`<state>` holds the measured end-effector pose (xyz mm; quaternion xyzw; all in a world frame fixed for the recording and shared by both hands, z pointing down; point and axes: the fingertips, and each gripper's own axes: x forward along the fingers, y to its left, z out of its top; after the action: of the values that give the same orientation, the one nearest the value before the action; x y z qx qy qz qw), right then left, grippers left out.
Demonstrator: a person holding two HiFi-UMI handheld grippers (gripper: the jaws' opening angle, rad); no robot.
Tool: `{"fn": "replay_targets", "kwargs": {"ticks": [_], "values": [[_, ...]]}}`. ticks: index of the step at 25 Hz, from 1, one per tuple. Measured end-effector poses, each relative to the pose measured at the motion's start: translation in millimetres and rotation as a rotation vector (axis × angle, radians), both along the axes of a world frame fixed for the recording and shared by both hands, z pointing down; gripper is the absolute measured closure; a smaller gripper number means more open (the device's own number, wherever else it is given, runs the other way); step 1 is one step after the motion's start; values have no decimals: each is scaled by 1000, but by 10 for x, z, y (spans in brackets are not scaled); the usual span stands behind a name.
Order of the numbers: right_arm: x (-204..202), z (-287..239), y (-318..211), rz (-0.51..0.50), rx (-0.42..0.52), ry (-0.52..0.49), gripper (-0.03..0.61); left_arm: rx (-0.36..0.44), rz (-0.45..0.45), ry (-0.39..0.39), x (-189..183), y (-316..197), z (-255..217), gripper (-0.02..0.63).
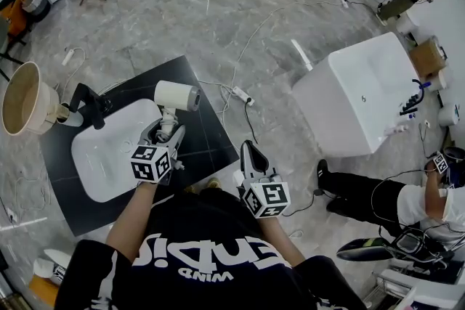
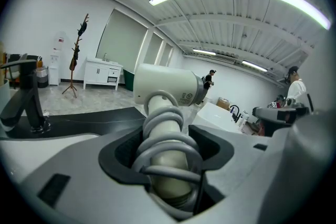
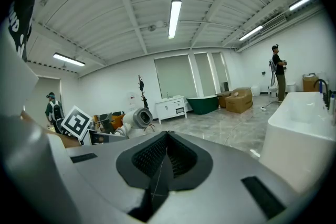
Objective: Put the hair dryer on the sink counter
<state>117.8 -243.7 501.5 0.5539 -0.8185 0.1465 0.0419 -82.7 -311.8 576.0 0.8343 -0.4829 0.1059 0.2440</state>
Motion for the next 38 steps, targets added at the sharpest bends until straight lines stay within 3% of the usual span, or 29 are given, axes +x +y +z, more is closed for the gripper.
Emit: {"fn": "replay_targets", "kwargs": {"ticks": [10, 22, 38], "values": [[79, -10, -109, -18, -2, 2, 555, -97, 25, -96, 145, -196, 514, 354], [138, 41, -153, -10, -14, -4, 555, -237, 20, -140, 198, -235, 1062, 353], [231, 104, -209, 6, -37, -1, 555, -314, 37, -213, 242, -246, 1334, 353]]}}
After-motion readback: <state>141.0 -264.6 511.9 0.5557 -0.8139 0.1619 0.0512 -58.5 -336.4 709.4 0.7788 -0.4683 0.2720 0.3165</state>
